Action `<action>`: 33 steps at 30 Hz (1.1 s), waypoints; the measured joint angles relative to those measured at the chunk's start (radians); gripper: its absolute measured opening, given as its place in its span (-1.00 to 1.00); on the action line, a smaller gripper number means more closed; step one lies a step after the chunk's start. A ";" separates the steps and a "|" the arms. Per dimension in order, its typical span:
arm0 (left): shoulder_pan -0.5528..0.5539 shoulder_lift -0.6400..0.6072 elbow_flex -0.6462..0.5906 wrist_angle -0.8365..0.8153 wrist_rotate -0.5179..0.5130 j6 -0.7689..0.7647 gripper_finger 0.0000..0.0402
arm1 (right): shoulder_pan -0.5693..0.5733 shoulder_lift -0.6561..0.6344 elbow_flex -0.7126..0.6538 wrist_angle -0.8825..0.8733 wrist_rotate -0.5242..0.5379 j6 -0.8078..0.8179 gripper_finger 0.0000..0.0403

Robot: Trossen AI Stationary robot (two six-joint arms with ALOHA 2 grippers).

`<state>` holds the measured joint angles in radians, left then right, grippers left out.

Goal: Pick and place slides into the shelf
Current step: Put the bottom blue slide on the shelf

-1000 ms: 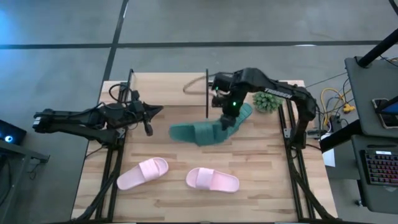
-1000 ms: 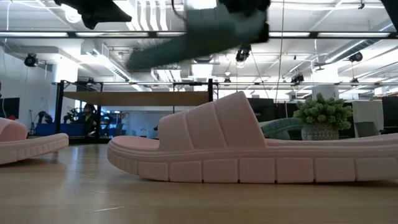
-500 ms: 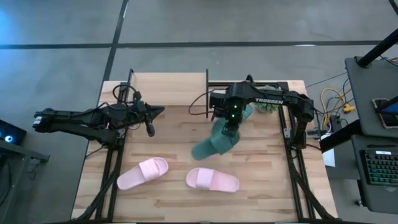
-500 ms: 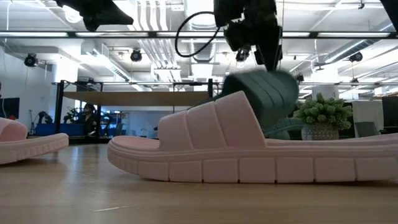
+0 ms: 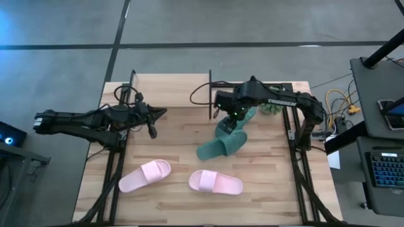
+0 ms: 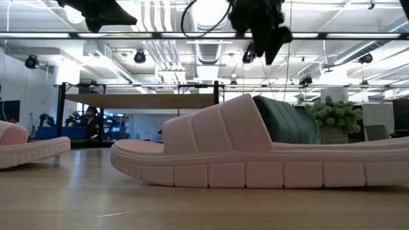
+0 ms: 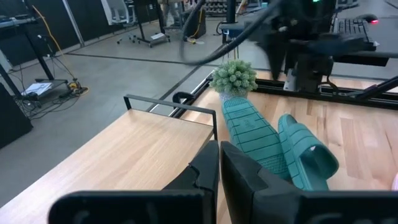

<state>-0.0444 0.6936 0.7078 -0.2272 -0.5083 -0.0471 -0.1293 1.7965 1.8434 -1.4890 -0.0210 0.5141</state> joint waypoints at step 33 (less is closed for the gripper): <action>0.001 0.020 -0.001 -0.071 0.141 -0.029 -0.99 | 0.133 -0.528 -1.067 1.019 -0.030 0.482 0.09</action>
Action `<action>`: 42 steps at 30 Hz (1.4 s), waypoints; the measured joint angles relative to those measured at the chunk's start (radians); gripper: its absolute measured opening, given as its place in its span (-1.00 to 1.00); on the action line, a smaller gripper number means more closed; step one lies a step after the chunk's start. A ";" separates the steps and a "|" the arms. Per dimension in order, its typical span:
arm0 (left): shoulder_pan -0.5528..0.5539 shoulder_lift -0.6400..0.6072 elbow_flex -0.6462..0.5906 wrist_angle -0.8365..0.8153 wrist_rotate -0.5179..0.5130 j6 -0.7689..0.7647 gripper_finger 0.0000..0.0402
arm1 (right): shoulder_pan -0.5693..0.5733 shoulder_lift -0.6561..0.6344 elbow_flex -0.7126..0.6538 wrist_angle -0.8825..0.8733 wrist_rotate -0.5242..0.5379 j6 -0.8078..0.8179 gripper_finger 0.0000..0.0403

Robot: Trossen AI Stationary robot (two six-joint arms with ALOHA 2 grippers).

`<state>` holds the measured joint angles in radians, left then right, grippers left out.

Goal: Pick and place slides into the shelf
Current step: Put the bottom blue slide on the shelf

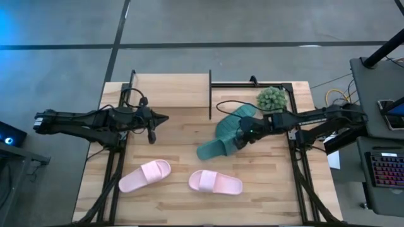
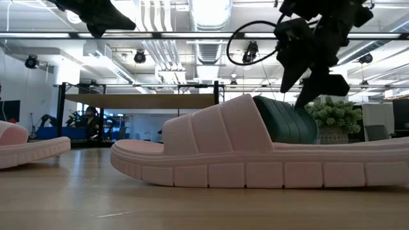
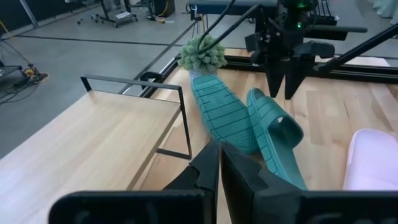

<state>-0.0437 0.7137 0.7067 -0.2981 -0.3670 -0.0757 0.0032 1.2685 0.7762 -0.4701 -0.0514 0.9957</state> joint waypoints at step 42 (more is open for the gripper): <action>0.005 0.004 0.004 -0.003 -0.088 -0.048 -0.99 | -0.162 0.323 0.941 -0.624 -0.153 -0.752 -0.93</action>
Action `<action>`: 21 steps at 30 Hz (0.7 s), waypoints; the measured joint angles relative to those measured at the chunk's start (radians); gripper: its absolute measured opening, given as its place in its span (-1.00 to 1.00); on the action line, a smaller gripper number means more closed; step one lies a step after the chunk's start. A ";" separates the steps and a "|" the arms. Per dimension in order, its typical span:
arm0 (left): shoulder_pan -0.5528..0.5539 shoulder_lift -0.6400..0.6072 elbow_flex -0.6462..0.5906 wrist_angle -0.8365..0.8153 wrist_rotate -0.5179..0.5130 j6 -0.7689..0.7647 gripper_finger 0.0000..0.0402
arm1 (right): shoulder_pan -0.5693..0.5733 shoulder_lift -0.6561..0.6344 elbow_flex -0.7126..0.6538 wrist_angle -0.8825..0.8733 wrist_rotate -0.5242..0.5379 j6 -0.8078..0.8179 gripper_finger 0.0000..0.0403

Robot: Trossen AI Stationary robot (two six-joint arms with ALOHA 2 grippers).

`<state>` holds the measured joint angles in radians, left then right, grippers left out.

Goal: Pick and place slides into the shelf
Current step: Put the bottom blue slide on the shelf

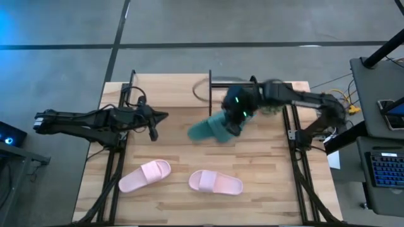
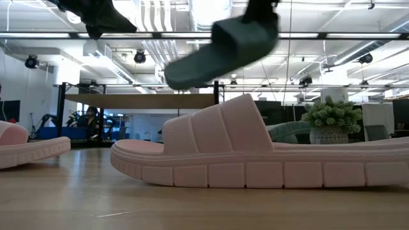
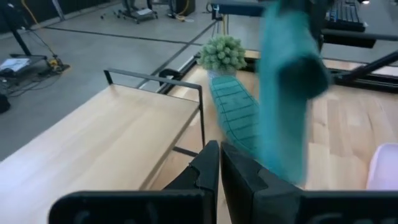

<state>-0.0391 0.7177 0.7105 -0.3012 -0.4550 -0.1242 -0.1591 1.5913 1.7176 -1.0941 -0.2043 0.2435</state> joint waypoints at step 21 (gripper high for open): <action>0.000 -0.142 0.048 -0.069 -0.194 0.083 -0.99 | -0.331 0.533 0.484 0.159 -0.345 -0.085 -0.93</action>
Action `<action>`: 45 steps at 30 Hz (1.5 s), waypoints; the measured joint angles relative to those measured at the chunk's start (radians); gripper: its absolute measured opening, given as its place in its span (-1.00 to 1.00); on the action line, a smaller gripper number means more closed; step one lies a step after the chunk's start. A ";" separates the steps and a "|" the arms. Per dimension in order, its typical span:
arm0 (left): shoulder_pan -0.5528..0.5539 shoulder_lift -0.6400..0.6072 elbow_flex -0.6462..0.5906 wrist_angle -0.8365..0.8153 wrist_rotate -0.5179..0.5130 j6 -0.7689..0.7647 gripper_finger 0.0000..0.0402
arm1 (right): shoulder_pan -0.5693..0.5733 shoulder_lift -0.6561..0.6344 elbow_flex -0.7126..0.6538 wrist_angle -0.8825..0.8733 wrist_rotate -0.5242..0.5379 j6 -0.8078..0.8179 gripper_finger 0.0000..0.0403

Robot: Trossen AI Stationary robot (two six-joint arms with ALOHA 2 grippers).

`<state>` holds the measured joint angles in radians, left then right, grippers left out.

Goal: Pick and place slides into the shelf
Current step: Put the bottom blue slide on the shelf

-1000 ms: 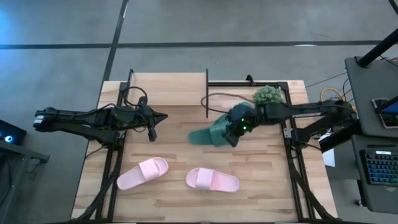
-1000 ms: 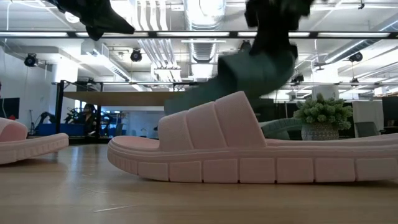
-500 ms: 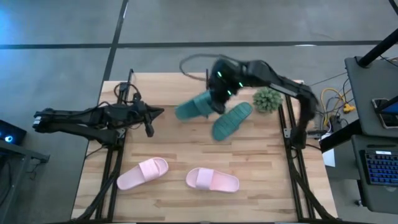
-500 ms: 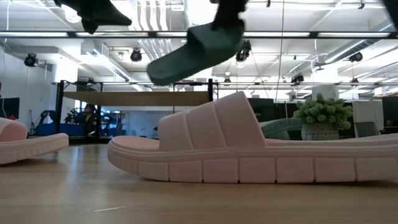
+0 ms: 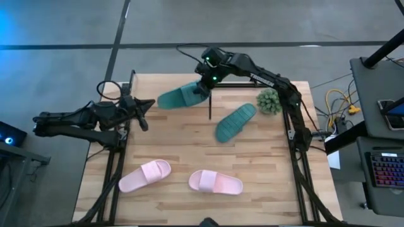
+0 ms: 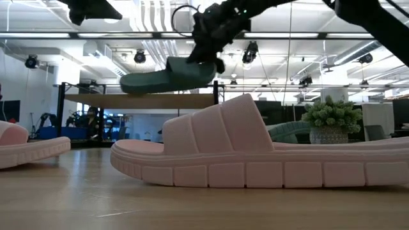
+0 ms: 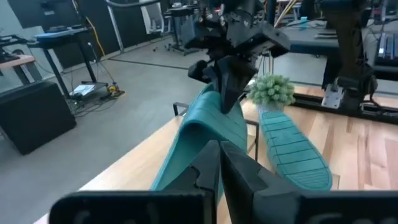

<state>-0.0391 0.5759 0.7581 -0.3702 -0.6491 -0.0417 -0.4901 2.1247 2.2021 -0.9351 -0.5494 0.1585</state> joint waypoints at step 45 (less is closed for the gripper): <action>0.112 -0.040 -0.022 -0.031 -0.068 -0.003 -0.99 | 0.086 0.040 0.155 -0.022 0.435 0.002 0.01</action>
<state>0.0728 0.5361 0.7356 -0.4009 -0.7175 -0.0450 -0.4045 2.1649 2.3566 -0.9571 -0.1149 0.1602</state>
